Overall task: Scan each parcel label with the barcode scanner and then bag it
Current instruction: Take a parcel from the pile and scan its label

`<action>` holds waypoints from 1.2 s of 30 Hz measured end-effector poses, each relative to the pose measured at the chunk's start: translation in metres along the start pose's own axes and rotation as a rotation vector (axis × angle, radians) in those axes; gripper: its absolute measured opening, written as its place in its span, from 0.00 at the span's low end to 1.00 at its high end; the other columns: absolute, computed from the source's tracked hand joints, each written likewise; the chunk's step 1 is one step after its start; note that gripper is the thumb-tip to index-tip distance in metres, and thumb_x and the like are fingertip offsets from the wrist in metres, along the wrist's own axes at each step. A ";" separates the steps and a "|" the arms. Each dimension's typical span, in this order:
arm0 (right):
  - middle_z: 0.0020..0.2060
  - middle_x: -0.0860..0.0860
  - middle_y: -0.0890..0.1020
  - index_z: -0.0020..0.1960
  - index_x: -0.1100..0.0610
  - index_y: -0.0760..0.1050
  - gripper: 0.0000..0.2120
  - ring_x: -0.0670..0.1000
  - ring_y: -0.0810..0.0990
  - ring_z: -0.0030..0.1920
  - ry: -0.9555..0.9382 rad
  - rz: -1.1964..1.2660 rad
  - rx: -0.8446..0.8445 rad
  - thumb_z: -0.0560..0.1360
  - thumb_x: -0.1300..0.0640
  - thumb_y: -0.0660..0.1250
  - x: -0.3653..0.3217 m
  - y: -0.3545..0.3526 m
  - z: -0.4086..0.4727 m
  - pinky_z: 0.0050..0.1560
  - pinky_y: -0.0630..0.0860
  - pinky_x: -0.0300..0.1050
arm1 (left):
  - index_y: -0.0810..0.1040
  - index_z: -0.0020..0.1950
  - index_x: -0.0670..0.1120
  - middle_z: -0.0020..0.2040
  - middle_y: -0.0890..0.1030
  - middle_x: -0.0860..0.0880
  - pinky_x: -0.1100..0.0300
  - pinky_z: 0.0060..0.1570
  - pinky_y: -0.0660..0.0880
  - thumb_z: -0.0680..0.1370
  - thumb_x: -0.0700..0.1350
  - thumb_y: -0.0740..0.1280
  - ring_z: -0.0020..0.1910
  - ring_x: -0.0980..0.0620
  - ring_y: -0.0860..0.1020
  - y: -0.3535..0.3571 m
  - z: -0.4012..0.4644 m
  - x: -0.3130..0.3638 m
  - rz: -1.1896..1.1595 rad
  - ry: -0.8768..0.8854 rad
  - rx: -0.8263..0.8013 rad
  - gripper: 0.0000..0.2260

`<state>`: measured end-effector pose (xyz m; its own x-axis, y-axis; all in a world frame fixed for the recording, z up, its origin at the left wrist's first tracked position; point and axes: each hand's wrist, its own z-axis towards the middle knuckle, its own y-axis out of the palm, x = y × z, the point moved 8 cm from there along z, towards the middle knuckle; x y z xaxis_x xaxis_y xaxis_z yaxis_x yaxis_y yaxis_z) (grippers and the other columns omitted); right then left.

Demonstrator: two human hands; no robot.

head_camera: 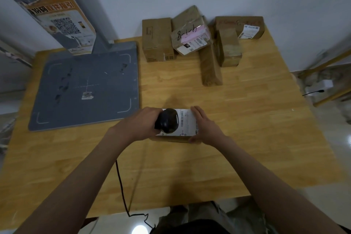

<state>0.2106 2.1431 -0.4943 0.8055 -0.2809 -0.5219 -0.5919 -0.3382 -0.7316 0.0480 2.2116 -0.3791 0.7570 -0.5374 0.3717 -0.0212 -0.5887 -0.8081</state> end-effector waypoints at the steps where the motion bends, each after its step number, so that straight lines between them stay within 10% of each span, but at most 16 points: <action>1: 0.80 0.46 0.46 0.81 0.54 0.44 0.60 0.60 0.74 0.67 0.001 0.001 0.000 0.64 0.51 0.83 0.000 0.000 0.000 0.59 0.77 0.59 | 0.77 0.55 0.50 0.46 0.79 0.53 0.55 0.42 0.78 0.72 0.40 0.72 0.44 0.50 0.79 -0.001 0.002 0.001 0.017 0.001 -0.001 0.14; 21: 0.80 0.45 0.46 0.81 0.54 0.44 0.61 0.57 0.73 0.67 -0.019 0.025 0.020 0.63 0.51 0.83 0.000 -0.002 -0.004 0.59 0.78 0.58 | 0.78 0.46 0.49 0.39 0.80 0.53 0.57 0.38 0.78 0.71 0.40 0.72 0.39 0.51 0.79 -0.003 0.007 -0.003 0.021 -0.045 0.031 0.07; 30: 0.80 0.53 0.39 0.80 0.42 0.45 0.60 0.61 0.66 0.74 0.138 0.199 0.023 0.62 0.54 0.83 0.040 0.016 -0.043 0.65 0.75 0.61 | 0.81 0.46 0.44 0.36 0.81 0.48 0.59 0.34 0.72 0.75 0.43 0.73 0.36 0.52 0.78 0.034 -0.021 -0.046 -0.613 -0.520 0.384 0.04; 36: 0.79 0.55 0.59 0.79 0.43 0.34 0.66 0.59 0.70 0.71 0.231 0.483 0.125 0.64 0.60 0.82 0.068 0.030 -0.092 0.59 0.78 0.57 | 0.83 0.49 0.49 0.44 0.84 0.48 0.56 0.42 0.74 0.74 0.45 0.72 0.44 0.51 0.80 0.093 -0.016 -0.018 -0.782 -0.550 0.136 0.04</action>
<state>0.2445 2.0310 -0.5113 0.4075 -0.5728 -0.7113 -0.8733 -0.0167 -0.4869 0.0218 2.1571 -0.4541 0.7255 0.3551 0.5895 0.6687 -0.5662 -0.4818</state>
